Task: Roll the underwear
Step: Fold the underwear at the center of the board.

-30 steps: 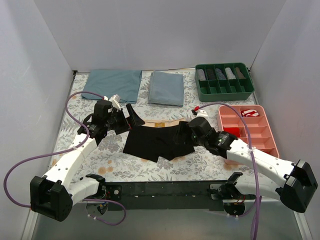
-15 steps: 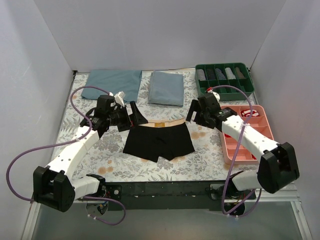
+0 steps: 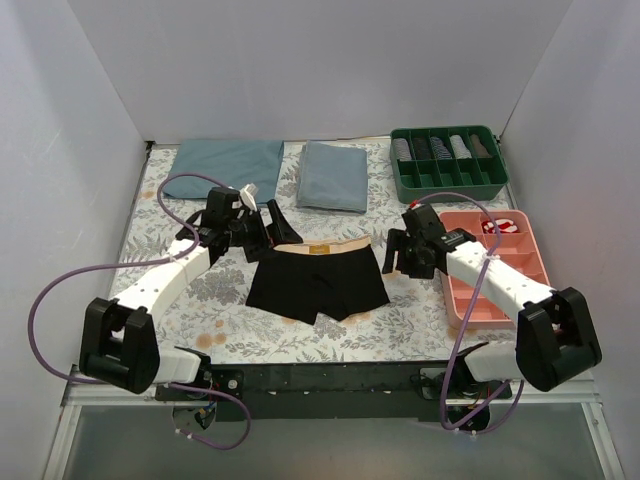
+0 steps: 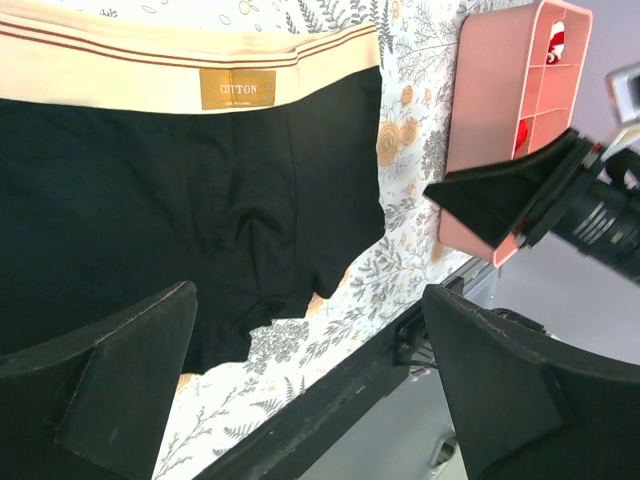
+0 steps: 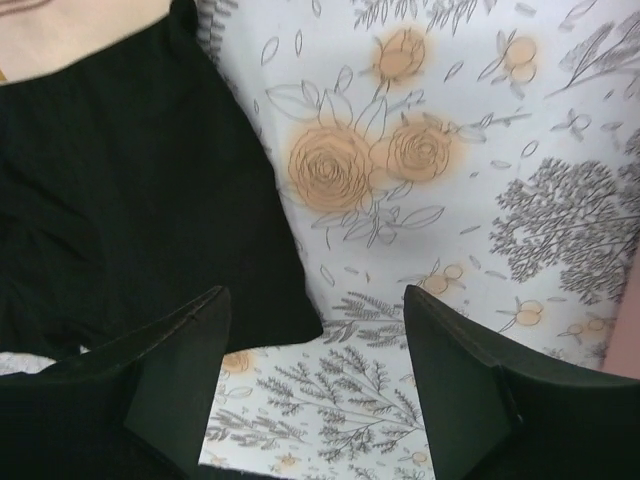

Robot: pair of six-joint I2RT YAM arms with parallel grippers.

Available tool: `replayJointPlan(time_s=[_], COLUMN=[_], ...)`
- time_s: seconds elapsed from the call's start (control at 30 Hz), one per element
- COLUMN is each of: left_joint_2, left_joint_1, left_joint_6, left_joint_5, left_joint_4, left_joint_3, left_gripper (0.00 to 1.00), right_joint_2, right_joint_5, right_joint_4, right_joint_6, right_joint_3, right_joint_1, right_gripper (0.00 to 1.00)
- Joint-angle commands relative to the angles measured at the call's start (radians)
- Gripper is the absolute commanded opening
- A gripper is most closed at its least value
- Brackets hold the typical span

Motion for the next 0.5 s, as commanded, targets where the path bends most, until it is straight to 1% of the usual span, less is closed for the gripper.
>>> replayJointPlan(time_s=[0.0, 0.07, 0.1, 0.17, 0.2, 0.33, 0.47], left_joint_2=[0.045, 0.064, 0.077, 0.126, 0.146, 0.245, 0.301], left_joint_1=[-0.025, -0.053, -0.063, -0.094, -0.105, -0.177, -0.206], left_joint_6=[-0.056, -0.062, -0.064, -0.072, -0.076, -0.075, -0.085], left_joint_5=[0.024, 0.001, -0.011, -0.039, -0.043, -0.085, -0.114], left_joint_4=[0.076, 0.075, 0.075, 0.073, 0.073, 0.057, 0.023], left_joint_3=[0.039, 0.054, 0.072, 0.094, 0.106, 0.206, 0.266], left_gripper=[0.96, 0.95, 0.96, 0.95, 0.94, 0.92, 0.92], right_joint_2=[-0.054, -0.066, -0.077, -0.087, -0.089, -0.087, -0.097], right_joint_5=[-0.178, -0.256, -0.263, -0.274, -0.280, -0.311, -0.306], right_joint_4=[0.074, 0.115, 0.129, 0.139, 0.140, 0.158, 0.191], right_joint_6=[-0.056, -0.058, -0.055, -0.052, -0.052, -0.050, -0.049], right_joint_3=[-0.068, -0.126, -0.140, -0.164, -0.170, -0.198, -0.230], right_joint_1=[-0.029, -0.029, -0.029, -0.030, -0.030, -0.030, -0.035], right_gripper=[0.68, 0.63, 0.59, 0.57, 0.55, 0.54, 0.53])
